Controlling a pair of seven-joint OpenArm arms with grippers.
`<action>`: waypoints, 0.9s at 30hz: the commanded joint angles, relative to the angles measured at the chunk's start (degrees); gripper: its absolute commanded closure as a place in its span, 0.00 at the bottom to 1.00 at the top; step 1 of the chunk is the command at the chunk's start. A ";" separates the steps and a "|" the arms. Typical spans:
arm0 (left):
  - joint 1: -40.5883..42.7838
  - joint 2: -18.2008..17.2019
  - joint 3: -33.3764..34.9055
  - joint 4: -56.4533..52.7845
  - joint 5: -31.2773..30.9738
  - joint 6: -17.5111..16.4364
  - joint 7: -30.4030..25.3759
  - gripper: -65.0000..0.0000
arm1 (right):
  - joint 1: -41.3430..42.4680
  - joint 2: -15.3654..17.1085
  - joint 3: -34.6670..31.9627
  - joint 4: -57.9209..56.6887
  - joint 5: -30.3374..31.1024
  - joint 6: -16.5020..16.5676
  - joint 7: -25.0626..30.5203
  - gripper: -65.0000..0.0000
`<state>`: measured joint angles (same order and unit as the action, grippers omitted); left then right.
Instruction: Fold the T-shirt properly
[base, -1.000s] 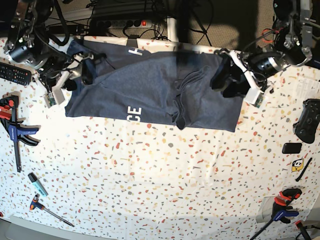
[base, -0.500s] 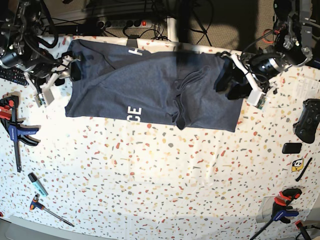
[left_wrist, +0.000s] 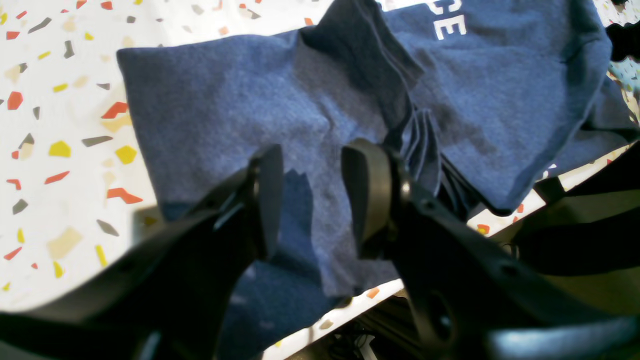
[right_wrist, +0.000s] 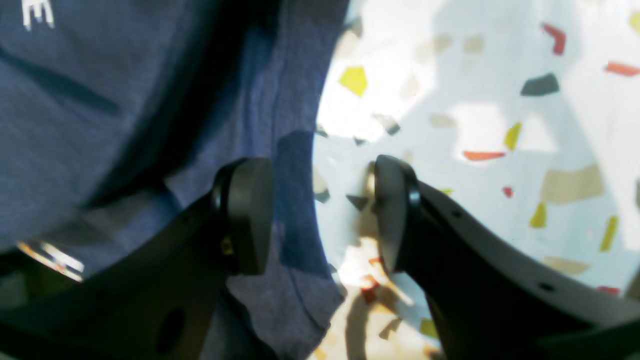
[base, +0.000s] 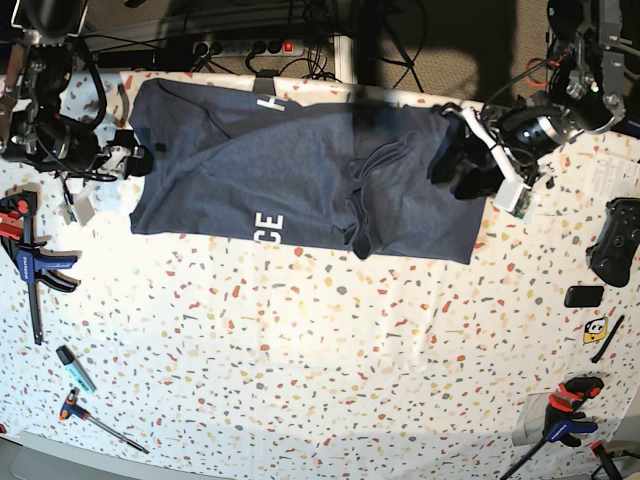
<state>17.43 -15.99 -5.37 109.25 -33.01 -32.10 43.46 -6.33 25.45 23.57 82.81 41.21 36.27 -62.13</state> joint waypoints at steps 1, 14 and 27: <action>-0.46 -0.39 -0.31 1.09 -0.96 -0.37 -1.57 0.65 | 0.57 1.03 0.31 -0.44 -0.07 1.49 -0.07 0.50; -0.46 -0.42 -0.31 1.09 -0.83 -0.37 -1.57 0.65 | 0.59 -4.68 0.31 -2.03 10.43 3.73 -7.39 0.50; -0.46 -0.42 -0.31 1.09 -0.57 -0.39 -1.57 0.65 | 0.59 -6.84 0.33 -1.99 10.43 3.73 -4.72 1.00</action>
<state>17.43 -16.01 -5.41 109.25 -32.97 -32.10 43.44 -6.07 17.78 23.75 80.25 51.92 39.70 -66.92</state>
